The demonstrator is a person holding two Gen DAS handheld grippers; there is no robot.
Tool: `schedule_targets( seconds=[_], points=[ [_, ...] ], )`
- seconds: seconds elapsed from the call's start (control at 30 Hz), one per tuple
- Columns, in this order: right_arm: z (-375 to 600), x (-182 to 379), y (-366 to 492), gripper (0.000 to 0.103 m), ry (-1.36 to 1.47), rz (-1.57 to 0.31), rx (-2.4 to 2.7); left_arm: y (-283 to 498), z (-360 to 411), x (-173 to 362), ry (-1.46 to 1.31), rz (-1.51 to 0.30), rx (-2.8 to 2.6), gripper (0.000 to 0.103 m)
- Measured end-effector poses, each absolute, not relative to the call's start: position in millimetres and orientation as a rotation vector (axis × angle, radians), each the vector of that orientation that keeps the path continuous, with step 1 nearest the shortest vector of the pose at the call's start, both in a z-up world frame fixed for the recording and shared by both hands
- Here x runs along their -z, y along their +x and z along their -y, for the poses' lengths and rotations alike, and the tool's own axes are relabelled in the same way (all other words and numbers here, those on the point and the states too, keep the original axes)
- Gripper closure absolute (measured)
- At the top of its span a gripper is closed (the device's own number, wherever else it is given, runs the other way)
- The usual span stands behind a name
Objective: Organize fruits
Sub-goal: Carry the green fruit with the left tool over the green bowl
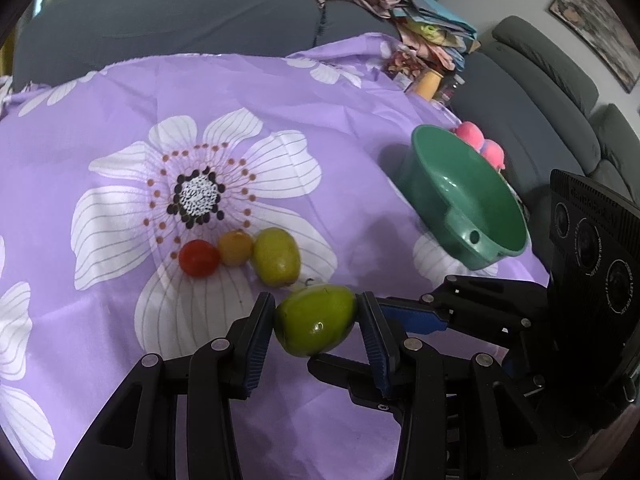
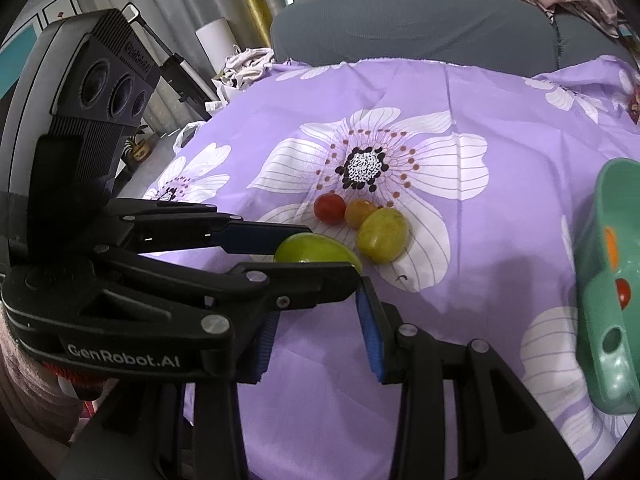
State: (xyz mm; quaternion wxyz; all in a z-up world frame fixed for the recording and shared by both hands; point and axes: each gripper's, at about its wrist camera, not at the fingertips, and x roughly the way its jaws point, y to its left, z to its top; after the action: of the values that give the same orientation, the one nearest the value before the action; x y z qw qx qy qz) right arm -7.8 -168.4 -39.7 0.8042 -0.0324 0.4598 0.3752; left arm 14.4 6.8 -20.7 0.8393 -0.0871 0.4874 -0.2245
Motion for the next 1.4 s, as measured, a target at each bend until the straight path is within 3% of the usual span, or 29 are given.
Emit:
schedule_targets(
  seconds=[1.4],
  points=[
    [313, 6, 12, 0.065, 0.144, -0.810, -0.554, 53, 147, -28, 0.086, -0.963, 0.687, 0.060]
  ],
)
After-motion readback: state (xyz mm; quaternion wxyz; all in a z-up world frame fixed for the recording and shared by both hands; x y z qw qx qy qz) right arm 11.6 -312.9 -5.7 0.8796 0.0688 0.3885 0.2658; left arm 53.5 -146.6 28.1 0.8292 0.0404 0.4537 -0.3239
